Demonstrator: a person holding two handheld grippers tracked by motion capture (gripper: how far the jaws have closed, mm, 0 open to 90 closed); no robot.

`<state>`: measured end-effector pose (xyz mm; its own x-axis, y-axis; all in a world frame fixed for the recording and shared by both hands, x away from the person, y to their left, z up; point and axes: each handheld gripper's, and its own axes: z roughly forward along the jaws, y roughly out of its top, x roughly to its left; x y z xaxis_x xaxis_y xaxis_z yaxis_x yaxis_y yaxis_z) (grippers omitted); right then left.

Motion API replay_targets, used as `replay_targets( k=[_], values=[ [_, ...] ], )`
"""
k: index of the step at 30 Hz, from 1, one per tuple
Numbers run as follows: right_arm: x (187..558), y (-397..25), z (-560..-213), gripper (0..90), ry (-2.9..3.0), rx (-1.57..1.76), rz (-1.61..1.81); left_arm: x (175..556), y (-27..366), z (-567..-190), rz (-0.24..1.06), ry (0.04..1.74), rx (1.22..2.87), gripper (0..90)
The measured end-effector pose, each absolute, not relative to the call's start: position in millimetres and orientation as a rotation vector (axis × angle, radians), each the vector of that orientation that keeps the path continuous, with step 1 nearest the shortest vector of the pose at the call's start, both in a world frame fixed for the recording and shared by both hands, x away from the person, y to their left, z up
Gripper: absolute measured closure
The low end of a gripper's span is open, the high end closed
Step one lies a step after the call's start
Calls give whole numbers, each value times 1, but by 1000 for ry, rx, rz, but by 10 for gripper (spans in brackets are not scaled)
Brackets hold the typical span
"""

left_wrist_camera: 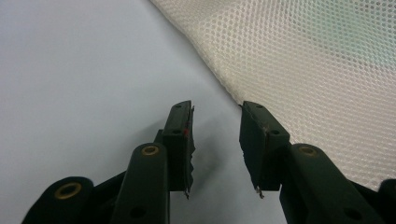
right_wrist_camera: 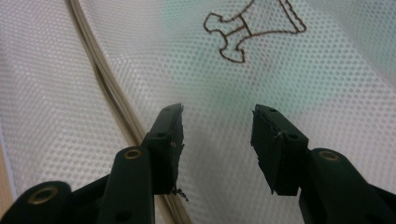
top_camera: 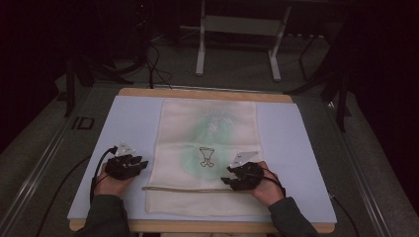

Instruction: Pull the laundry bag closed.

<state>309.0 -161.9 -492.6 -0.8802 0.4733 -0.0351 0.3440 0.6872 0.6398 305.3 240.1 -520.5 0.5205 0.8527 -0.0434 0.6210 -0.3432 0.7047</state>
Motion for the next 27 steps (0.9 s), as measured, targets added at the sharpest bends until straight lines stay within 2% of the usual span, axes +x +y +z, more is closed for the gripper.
replay_targets(
  k=[27],
  values=[
    [311, -118, -493, 524, 2743, 555, 996, 305, 240, -520, 440, 1182, 2087, 618]
  ],
)
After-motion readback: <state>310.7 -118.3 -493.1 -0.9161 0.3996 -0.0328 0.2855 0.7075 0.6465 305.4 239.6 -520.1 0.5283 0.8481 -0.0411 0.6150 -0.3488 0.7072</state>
